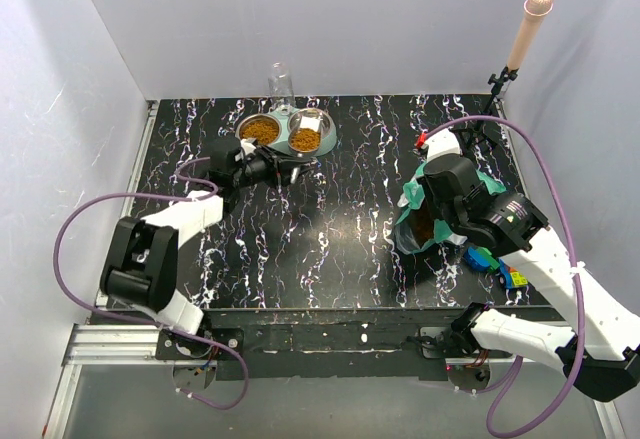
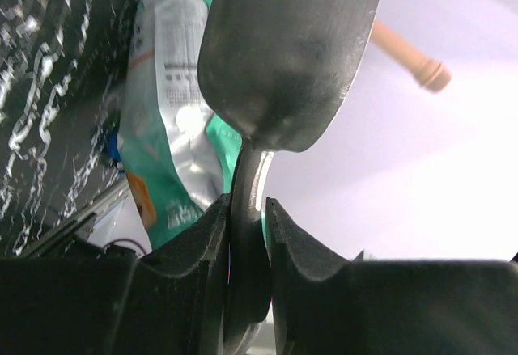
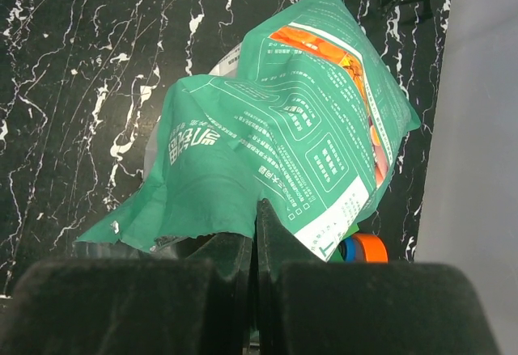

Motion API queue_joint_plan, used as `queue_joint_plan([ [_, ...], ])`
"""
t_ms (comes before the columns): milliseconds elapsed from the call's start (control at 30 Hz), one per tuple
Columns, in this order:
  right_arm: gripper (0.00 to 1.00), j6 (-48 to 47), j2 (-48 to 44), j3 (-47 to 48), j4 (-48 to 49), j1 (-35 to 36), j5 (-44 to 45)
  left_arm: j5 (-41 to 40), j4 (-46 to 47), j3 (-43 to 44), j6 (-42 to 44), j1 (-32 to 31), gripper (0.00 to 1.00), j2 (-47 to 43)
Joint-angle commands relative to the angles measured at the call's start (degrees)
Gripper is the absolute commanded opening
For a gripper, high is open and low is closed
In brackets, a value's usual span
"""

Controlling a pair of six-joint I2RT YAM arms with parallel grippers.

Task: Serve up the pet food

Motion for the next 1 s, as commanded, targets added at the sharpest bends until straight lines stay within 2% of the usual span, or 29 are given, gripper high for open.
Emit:
queue_joint_plan([
  [0,0.01,1.24,-1.90,3.78,3.19,-0.28,0.12,5.45,5.00,6.38,-0.82,3.80,0.00,5.31],
  [300,0.01,1.33,-1.91,2.11,5.39,-0.28,-0.41,6.51,3.16,15.88,-3.71,6.09,0.00,18.67],
  [433,0.01,1.15,-1.03,2.37,6.01,-0.28,-0.68,5.37,3.50,17.73,-7.74,6.09,0.00,22.19],
  [600,0.01,0.80,-1.03,2.46,6.62,-0.20,-1.29,1.51,-0.53,20.63,-12.58,6.00,0.00,23.43],
  [833,0.01,1.33,-1.38,2.20,7.24,-0.28,-2.43,0.36,-12.91,28.79,-16.72,6.00,0.00,26.68],
  [967,0.01,1.59,-1.47,1.84,7.59,-0.20,-3.05,0.36,-27.06,37.41,-15.32,5.56,0.00,29.58],
])
